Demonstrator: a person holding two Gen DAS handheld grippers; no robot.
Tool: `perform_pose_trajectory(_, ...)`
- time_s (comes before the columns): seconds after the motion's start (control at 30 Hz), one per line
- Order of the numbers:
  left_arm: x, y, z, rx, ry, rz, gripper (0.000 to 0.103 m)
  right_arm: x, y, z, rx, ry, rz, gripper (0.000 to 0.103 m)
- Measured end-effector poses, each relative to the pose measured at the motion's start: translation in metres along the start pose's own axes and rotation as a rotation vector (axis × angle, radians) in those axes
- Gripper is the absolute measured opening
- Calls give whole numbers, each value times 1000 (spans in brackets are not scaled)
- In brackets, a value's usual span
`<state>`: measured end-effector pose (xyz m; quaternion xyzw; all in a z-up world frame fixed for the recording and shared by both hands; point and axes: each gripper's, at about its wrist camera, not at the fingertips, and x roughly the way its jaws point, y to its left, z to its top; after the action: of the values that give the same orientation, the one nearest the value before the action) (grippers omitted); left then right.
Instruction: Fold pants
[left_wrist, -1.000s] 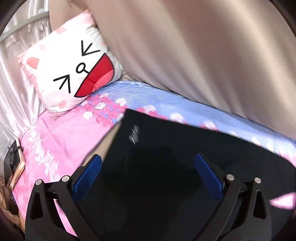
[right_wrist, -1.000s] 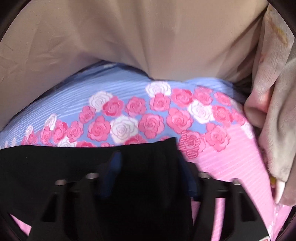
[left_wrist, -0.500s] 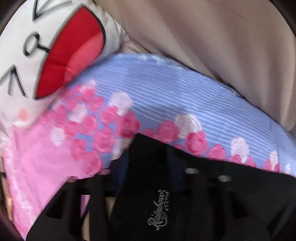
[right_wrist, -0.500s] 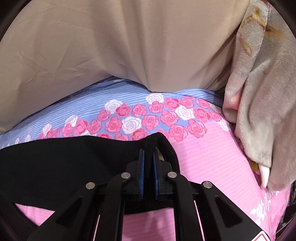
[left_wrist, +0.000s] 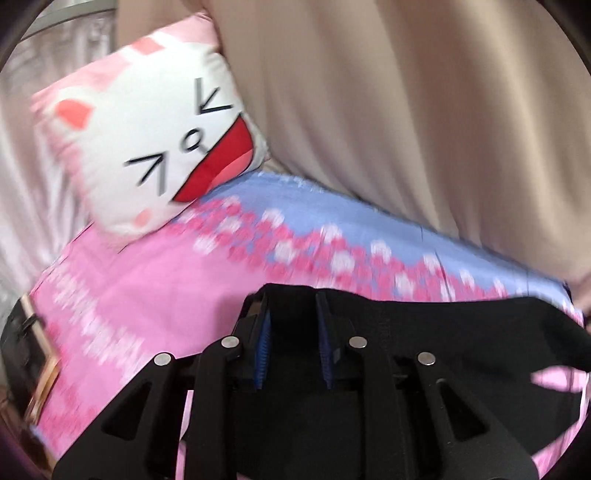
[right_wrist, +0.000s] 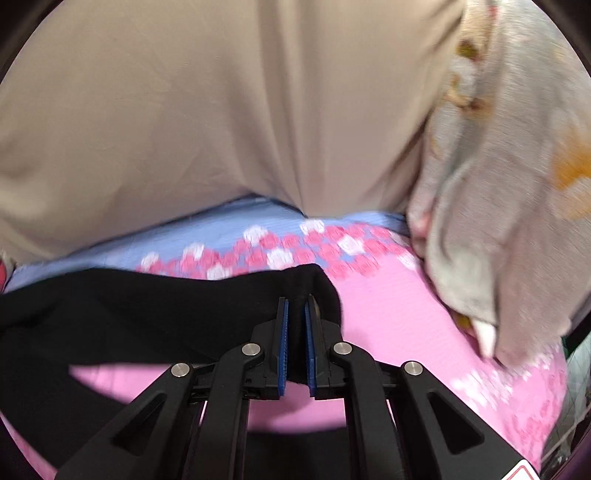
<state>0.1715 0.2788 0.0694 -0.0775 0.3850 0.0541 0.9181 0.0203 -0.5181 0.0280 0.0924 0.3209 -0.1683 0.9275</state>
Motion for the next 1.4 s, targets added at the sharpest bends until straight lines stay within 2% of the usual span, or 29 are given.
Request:
perform_pose_trajectory(0.1,-11,19,-37,-11,72,36,23,-13,-20,-37,0,45,-26,7)
perform_pose_trajectory(0.17,4,30,-67,-5,153,82,23,-11,-31,-59,5,85,-43,7)
perform_pose_trajectory(0.2,8,35,-82,-9,183,102,27,-9,-39,-74,16,109,-54,7)
perform_pose_trajectory(0.27,14,45,-106,-32,215,175,30,-2,-49,-95,26,156,-89,15)
perform_pose_trajectory(0.3,15,48,-111,-48,221,196,38,-2,-53,-102,28,167,-105,22)
perform_pose_trajectory(0.33,10,48,-116,-66,214,200,50,-5,-54,-108,26,167,-131,32)
perform_pose_trajectory(0.37,-1,47,-120,-96,194,178,59,-10,-56,-111,26,156,-157,36)
perform_pose_trajectory(0.43,-21,44,-122,-139,140,127,94,-32,-56,-112,32,120,-179,45)
perform_pose_trajectory(0.5,-35,35,-124,-201,106,55,98,-54,-51,-109,34,75,-173,47)
perform_pose_trajectory(0.53,-33,31,-124,-216,115,25,98,-61,-48,-107,34,62,-171,52)
perform_pose_trajectory(0.6,-14,18,-120,-244,163,-91,98,-76,-35,-104,38,32,-141,55)
perform_pose_trajectory(0.67,7,7,-118,-250,198,-93,98,-86,-19,-100,32,17,-100,55)
perform_pose_trajectory(0.7,18,4,-117,-260,212,-92,98,-91,-5,-100,17,17,-73,55)
perform_pose_trajectory(0.77,38,3,-118,-296,250,-89,89,-99,16,-101,-16,17,-50,55)
perform_pose_trajectory(0.83,48,3,-120,-299,279,-70,46,-101,35,-106,-45,20,-37,56)
perform_pose_trajectory(0.87,47,4,-119,-282,269,-16,29,-101,43,-108,-51,24,-22,58)
perform_pose_trajectory(0.9,44,10,-118,-286,271,-14,10,-101,52,-110,-57,31,-5,58)
perform_pose_trajectory(0.97,29,27,-114,-333,267,-96,8,-100,61,-112,-58,34,1,59)
perform_pose_trajectory(1.03,0,46,-110,-328,235,-106,8,-101,66,-113,-58,42,4,59)
perform_pose_trajectory(1.1,-9,55,-115,-303,247,-55,8,-101,69,-115,-56,48,23,61)
perform_pose_trajectory(1.13,-3,58,-122,-275,280,-18,8,-99,69,-117,-57,50,20,65)
perform_pose_trajectory(1.2,8,55,-135,-232,339,-1,10,-88,66,-121,-52,79,-1,66)
perform_pose_trajectory(1.27,1,43,-142,-195,310,23,16,-84,60,-122,-31,103,-10,66)
perform_pose_trajectory(1.3,-5,40,-141,-185,287,40,24,-85,53,-121,-21,100,-19,66)
perform_pose_trajectory(1.37,-25,31,-136,-175,214,82,61,-86,36,-118,7,94,-34,66)
perform_pose_trajectory(1.4,-34,28,-133,-177,176,105,89,-86,19,-114,42,90,-55,66)
